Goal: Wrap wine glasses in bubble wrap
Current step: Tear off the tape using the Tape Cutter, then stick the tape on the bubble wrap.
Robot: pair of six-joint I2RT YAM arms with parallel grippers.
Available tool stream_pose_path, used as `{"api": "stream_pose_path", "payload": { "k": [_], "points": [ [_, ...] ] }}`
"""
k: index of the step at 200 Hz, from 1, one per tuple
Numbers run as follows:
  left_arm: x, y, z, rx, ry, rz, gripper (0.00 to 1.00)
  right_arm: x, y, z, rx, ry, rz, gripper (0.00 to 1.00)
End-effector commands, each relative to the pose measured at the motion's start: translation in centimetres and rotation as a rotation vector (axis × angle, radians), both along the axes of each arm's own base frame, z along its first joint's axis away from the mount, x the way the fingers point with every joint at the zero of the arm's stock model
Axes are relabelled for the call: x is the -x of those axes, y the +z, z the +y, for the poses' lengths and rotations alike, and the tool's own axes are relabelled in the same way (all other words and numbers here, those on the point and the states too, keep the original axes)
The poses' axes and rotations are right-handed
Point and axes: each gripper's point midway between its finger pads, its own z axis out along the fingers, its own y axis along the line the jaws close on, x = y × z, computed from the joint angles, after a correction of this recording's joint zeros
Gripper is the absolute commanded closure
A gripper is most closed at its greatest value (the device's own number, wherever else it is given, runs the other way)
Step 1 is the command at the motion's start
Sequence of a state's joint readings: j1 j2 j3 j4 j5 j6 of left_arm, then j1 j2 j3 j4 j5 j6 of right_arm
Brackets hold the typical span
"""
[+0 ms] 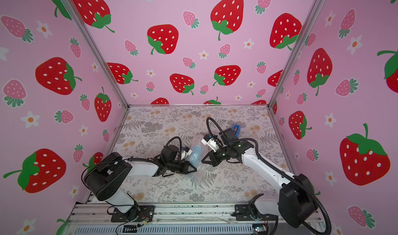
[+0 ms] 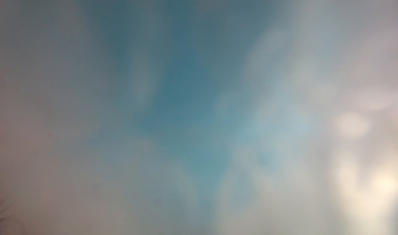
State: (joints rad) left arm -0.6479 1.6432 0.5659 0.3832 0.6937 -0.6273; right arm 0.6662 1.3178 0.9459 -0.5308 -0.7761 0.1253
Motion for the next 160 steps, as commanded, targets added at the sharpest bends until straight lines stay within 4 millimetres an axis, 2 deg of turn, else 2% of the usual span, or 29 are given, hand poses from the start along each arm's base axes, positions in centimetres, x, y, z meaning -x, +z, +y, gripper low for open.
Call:
{"api": "stream_pose_path", "payload": {
  "k": [1,21,84,160],
  "points": [
    [0.8,-0.2,0.4,-0.007,-0.03,0.009,0.93,0.8,-1.7,-0.2,0.117,0.077,-0.024,1.0],
    [0.8,0.0,0.3,0.003,-0.03,0.007,0.93,0.6,-2.5,0.6,0.148,0.097,0.002,1.0],
    [1.0,0.0,0.2,0.014,-0.037,0.012,0.93,-1.0,-5.3,1.3,0.227,0.068,0.045,1.0],
    [1.0,0.1,0.0,0.023,-0.044,0.013,0.93,-2.0,-6.5,2.3,0.244,0.077,0.061,1.0]
  ]
}}
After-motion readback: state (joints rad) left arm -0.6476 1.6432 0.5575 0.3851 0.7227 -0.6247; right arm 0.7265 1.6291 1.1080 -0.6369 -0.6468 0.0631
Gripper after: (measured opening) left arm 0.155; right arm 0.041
